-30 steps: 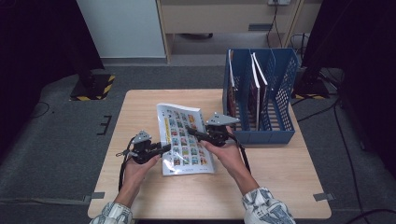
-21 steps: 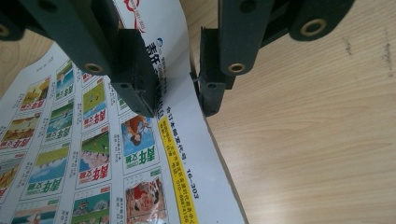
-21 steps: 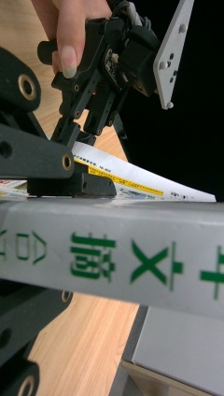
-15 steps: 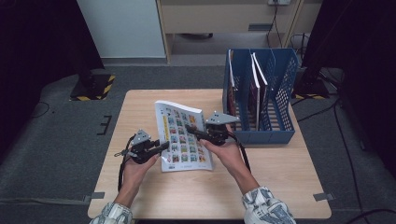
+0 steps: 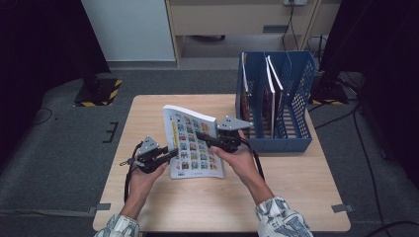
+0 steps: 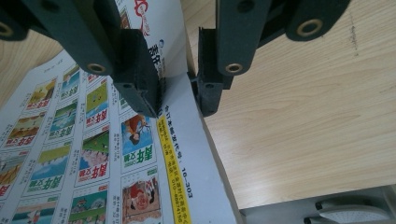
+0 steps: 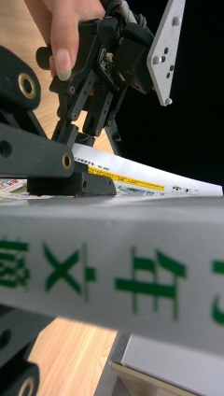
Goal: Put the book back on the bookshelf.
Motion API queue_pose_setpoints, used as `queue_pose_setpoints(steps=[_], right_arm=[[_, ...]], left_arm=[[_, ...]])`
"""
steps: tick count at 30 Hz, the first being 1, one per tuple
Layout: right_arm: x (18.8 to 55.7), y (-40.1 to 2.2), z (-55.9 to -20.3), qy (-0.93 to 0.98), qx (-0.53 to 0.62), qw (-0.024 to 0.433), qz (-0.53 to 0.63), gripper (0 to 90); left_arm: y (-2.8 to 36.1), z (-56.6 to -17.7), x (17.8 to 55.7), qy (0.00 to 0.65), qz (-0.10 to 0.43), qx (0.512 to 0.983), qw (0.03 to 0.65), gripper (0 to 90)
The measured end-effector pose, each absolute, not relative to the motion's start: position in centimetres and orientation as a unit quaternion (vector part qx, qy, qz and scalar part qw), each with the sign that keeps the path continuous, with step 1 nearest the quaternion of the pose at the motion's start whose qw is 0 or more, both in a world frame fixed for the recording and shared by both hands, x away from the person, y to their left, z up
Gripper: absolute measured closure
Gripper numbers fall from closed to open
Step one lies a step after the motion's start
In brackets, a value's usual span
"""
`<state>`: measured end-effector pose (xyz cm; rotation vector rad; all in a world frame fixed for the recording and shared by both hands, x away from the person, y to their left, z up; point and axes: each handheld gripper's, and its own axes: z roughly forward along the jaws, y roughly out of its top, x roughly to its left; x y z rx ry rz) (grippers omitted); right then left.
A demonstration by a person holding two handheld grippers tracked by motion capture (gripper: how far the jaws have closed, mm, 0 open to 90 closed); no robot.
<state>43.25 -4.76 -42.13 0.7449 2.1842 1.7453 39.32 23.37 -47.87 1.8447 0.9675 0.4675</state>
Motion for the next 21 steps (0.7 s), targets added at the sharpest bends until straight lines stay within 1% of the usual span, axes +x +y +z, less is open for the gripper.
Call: queue_pose_setpoints(steps=[6,10,21], right_arm=[[43.26,-4.78,-42.07,0.747,0.255,0.125,0.602,71.4],[43.22,-4.72,-41.95,0.741,0.249,0.134,0.609,72.6],[43.21,-4.59,-41.84,0.739,0.247,0.129,0.613,71.5]], left_arm=[[23.28,-47.69,39.2,0.393,0.202,0.758,0.48,68.7],[23.45,-47.36,39.14,0.392,0.216,0.752,0.484,69.3],[23.64,-47.32,39.12,0.389,0.217,0.752,0.485,69.5]])
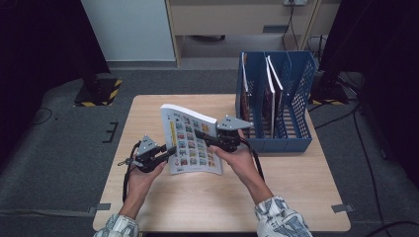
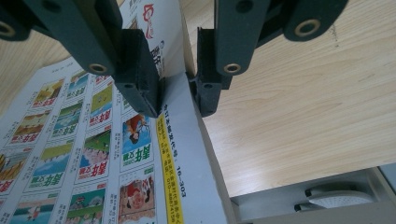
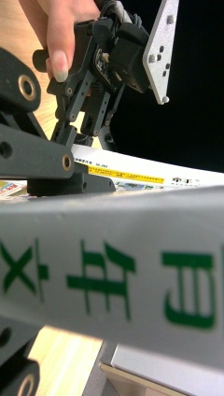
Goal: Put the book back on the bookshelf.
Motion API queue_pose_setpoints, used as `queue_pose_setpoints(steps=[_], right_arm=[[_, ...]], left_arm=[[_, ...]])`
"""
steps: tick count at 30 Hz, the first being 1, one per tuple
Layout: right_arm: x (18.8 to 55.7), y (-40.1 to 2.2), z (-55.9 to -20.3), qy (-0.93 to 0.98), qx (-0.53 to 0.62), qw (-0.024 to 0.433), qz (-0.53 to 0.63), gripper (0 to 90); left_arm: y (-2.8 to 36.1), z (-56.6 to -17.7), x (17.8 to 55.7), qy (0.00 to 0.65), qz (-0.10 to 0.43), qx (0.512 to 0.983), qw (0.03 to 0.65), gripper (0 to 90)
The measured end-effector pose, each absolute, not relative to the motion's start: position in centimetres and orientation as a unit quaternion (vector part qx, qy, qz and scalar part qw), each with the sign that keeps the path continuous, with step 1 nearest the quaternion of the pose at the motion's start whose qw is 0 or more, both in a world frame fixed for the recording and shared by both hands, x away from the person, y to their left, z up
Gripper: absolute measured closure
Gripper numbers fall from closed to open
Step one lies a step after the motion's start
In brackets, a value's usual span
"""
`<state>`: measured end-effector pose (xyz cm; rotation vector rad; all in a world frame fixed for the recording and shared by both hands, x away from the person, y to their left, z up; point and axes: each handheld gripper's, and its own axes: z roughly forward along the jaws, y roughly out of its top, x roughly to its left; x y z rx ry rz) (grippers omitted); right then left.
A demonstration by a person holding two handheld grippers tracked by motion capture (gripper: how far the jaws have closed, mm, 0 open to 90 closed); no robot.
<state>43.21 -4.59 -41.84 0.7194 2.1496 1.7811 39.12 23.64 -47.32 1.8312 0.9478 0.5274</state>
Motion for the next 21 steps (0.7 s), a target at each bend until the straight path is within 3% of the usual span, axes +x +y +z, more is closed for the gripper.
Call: queue_pose_setpoints(steps=[21], right_arm=[[43.04,-4.75,-41.74,0.732,0.233,0.125,0.628,70.1]], left_arm=[[23.98,-47.15,38.85,0.377,0.234,0.748,0.494,69.8]])
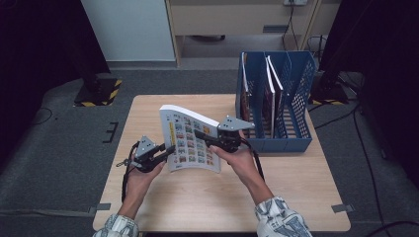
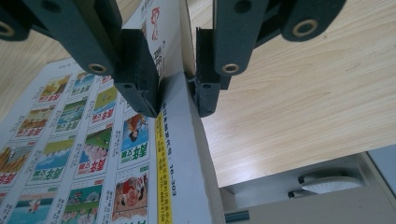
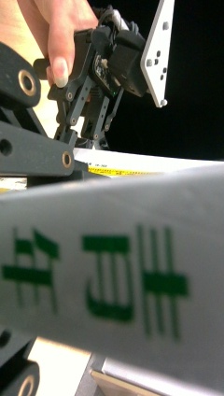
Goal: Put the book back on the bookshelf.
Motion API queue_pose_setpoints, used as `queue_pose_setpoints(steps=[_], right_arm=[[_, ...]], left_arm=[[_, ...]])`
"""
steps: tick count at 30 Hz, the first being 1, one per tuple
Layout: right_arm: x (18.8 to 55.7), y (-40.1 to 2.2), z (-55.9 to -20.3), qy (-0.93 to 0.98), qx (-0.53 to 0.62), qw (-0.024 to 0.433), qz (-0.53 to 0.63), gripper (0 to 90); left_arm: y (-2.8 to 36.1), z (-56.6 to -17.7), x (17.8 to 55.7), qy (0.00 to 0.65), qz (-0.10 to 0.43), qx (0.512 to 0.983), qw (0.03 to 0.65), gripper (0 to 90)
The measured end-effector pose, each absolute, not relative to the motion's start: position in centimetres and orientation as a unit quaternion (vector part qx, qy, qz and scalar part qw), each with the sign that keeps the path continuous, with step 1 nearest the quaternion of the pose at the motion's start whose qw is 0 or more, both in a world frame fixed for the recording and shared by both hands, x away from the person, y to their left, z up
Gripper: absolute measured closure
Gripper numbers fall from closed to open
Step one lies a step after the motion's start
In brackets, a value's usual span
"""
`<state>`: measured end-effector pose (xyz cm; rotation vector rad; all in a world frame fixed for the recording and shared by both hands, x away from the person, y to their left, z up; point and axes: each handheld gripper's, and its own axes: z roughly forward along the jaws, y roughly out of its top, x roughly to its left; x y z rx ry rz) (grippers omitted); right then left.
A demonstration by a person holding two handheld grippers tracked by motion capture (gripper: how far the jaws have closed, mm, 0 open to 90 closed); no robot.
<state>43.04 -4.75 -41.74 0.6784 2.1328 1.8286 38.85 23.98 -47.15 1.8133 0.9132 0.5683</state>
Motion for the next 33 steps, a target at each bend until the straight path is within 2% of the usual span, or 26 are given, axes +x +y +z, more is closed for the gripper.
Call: queue_pose_setpoints(steps=[23,28,32,33], right_arm=[[42.79,-4.53,-41.15,0.735,0.202,0.132,0.634,63.4],[42.9,-4.67,-41.05,0.734,0.203,0.122,0.636,62.8],[42.92,-4.65,-40.88,0.734,0.204,0.116,0.637,59.6],[42.96,-4.59,-40.74,0.731,0.205,0.109,0.642,55.2]], left_arm=[[24.38,-46.95,38.68,0.361,0.23,0.761,0.487,68.8],[24.37,-46.92,38.63,0.356,0.23,0.763,0.488,69.0],[24.32,-46.9,38.62,0.355,0.231,0.763,0.488,69.0],[24.32,-46.91,38.61,0.355,0.231,0.763,0.489,69.1]])
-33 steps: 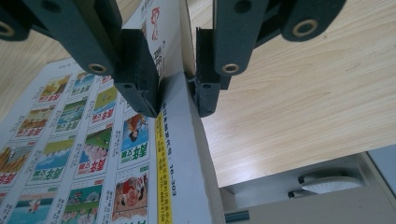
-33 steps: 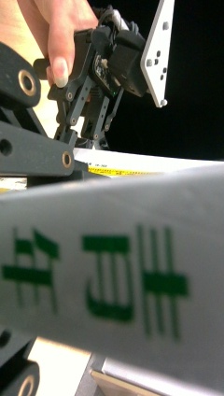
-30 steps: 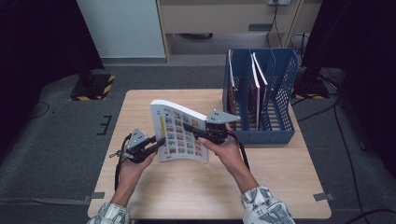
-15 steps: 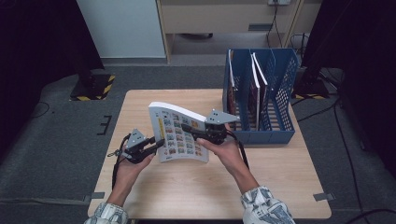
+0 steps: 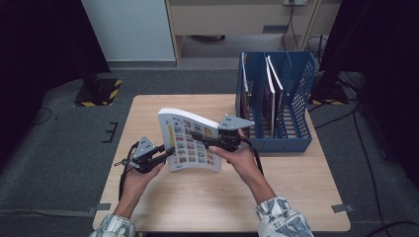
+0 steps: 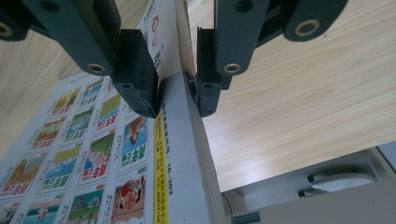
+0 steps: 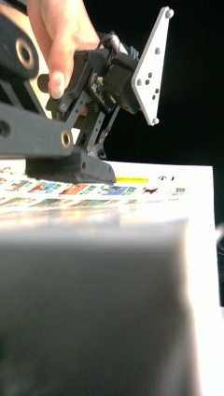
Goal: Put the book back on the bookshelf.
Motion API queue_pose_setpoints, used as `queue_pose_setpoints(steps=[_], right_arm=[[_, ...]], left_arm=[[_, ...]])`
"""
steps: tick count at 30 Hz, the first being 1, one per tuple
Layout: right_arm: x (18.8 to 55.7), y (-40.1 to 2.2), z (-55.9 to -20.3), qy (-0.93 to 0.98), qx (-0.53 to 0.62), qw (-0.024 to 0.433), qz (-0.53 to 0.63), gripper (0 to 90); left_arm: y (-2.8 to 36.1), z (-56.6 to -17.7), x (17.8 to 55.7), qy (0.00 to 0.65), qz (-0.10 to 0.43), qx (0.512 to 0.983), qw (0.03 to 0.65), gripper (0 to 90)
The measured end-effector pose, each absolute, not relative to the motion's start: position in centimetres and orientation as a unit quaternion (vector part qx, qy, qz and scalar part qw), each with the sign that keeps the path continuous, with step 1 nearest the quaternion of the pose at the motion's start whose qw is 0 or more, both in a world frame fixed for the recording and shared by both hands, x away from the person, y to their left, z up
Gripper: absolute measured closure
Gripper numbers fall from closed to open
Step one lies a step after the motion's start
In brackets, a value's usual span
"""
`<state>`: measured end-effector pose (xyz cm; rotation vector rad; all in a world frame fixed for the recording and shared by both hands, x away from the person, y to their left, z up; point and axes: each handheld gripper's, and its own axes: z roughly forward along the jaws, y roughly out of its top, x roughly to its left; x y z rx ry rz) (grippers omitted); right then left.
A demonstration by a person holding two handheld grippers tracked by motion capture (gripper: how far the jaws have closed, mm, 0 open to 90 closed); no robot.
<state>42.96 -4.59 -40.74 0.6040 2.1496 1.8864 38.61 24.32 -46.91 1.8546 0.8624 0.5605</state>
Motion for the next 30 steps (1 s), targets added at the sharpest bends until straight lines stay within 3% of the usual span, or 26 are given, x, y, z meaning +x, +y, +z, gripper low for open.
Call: queue_pose_setpoints(steps=[5,17,30], right_arm=[[43.04,-4.6,-40.49,0.724,0.211,0.097,0.649,54.2],[42.99,-4.67,-40.35,0.724,0.217,0.114,0.645,69.1],[42.84,-4.92,-40.43,0.721,0.217,0.118,0.648,72.0]], left_arm=[[24.28,-46.89,38.59,0.355,0.232,0.763,0.488,69.0],[24.26,-46.91,38.53,0.353,0.232,0.763,0.489,69.1],[24.09,-46.94,38.55,0.354,0.234,0.762,0.49,69.0]])
